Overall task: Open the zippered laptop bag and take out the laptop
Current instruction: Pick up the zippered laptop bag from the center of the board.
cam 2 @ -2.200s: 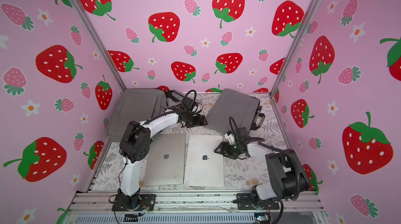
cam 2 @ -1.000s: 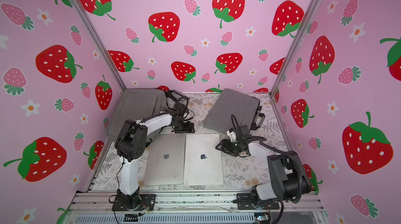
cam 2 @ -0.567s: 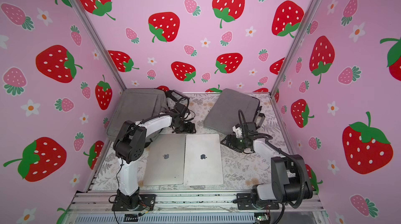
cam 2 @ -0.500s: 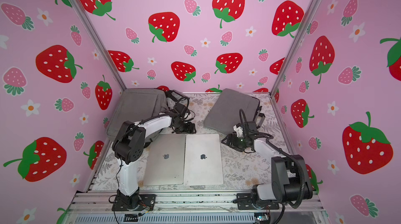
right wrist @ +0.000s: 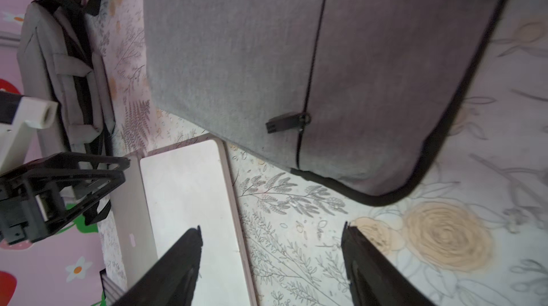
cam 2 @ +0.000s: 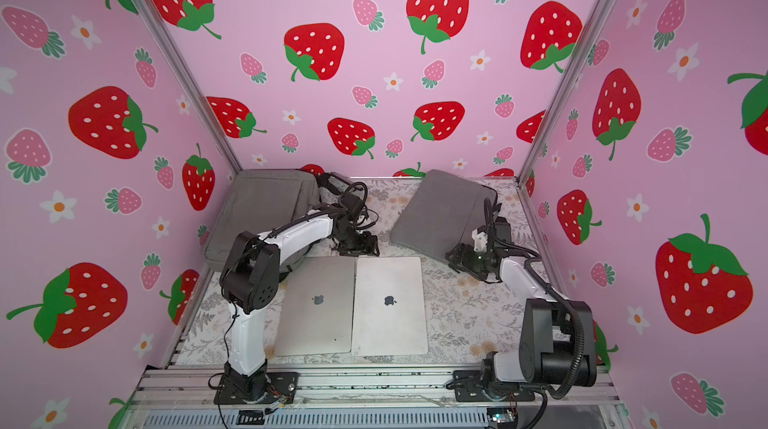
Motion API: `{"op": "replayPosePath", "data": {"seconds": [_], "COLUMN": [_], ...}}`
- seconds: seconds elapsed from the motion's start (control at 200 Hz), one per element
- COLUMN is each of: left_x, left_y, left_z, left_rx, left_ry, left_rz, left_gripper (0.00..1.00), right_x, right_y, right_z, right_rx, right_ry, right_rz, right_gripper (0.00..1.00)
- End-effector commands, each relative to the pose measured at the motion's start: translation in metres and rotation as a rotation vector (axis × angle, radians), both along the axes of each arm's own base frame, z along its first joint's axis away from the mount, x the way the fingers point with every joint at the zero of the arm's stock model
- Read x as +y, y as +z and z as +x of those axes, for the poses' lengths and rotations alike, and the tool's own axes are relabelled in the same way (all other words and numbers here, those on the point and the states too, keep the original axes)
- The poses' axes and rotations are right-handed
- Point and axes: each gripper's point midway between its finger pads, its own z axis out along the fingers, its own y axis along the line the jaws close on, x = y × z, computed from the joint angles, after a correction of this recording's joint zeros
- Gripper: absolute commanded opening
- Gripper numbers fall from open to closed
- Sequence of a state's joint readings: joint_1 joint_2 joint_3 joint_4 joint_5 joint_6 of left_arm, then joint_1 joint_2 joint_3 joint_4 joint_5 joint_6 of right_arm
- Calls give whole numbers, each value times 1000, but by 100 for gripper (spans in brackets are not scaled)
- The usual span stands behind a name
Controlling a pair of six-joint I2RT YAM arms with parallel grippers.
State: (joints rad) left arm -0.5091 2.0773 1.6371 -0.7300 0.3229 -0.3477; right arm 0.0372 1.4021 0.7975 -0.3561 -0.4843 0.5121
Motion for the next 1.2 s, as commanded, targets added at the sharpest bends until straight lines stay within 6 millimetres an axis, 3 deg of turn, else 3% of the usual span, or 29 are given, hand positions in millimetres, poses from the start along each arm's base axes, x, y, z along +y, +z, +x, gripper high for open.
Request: {"op": "replayPosePath", "data": {"seconds": [0.0,0.145,0.35,0.64,0.79,0.875,1.101,1.196], "left_x": [-11,-32,-54,-84,-91,-93,-99,-97], "left_y": [13,18,11,-5,-16,-20,-18,-13], "left_z": [13,30,55,80,85,87,88,89], "left_rx": [-18,-45,-52,-18,9,18,33,12], "left_ry": [11,12,75,141,156,163,163,154], "left_rz": [-1,-41,-119,-230,-246,-252,-291,-281], "left_gripper": [81,83,85,85,83,81,62,60], "right_x": [-22,-36,-50,-30,-20,-13,5,16], "right_y": [-3,-10,-26,-46,-46,-46,-36,-30], "right_z": [9,22,34,42,40,36,25,17], "right_rx": [9,26,66,108,108,108,91,87], "right_ry": [-40,-67,-91,-51,-36,-26,-9,-3], "right_rz": [-92,-133,-162,-20,42,87,207,239], "right_gripper": [78,78,78,72,62,49,23,19]}}
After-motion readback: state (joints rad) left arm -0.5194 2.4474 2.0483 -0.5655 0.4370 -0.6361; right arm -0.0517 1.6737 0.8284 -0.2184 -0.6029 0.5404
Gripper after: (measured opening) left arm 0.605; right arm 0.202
